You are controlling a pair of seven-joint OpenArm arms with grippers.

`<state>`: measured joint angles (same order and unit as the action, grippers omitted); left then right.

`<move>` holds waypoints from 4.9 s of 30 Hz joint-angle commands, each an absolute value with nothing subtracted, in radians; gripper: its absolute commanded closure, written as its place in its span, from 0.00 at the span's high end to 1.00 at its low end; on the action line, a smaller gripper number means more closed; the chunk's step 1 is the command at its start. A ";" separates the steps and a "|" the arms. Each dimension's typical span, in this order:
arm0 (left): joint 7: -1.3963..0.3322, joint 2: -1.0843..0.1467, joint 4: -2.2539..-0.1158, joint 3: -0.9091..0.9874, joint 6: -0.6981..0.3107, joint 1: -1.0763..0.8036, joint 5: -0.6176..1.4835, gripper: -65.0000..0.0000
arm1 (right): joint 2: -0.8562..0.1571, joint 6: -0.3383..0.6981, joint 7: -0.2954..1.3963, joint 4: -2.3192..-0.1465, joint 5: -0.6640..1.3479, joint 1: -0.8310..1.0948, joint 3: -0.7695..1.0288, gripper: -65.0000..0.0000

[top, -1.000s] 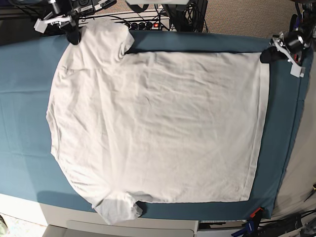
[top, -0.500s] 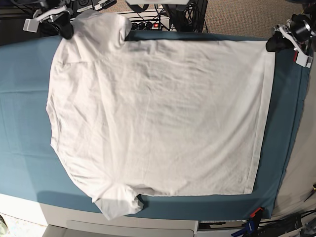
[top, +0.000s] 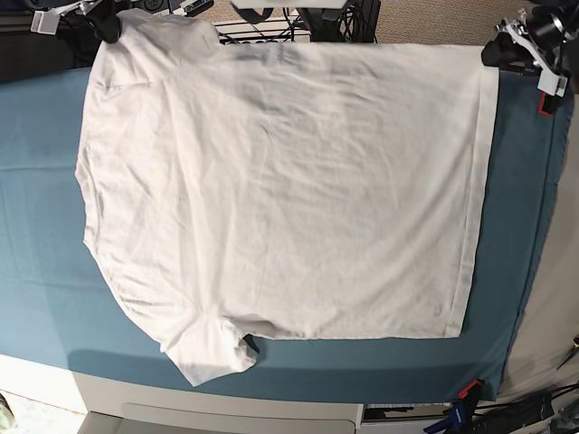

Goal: Fold the T-shirt properly
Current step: 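Lift the shirt edge with both grippers and carry it over the shirt, then lower the folded edge onto the shirt body and open both grippers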

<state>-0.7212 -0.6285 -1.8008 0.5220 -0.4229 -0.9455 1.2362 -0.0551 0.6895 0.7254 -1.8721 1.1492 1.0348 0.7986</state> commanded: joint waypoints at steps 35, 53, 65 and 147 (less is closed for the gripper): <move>-0.759 -0.582 -1.811 0.669 -0.476 -1.080 1.348 0.00 | -0.063 0.698 0.718 -1.885 1.216 1.215 0.813 0.00; -0.740 -0.585 -1.811 0.668 -0.521 -0.870 1.327 0.00 | -0.063 0.698 0.704 -1.885 1.160 0.894 0.813 0.00; -0.708 -0.588 -1.811 0.663 -0.491 -0.665 1.230 0.00 | -0.064 0.660 0.624 -1.885 0.859 0.539 0.709 0.00; -0.496 -0.744 -1.808 0.081 -0.128 -0.197 0.654 0.00 | -0.232 0.268 0.437 -1.568 0.189 0.039 0.243 0.00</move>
<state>-0.5220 -0.7258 -1.7966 0.0711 -0.1375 -0.2096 0.6609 -0.2161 0.2798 0.4667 -1.5520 0.1810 0.0555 0.2390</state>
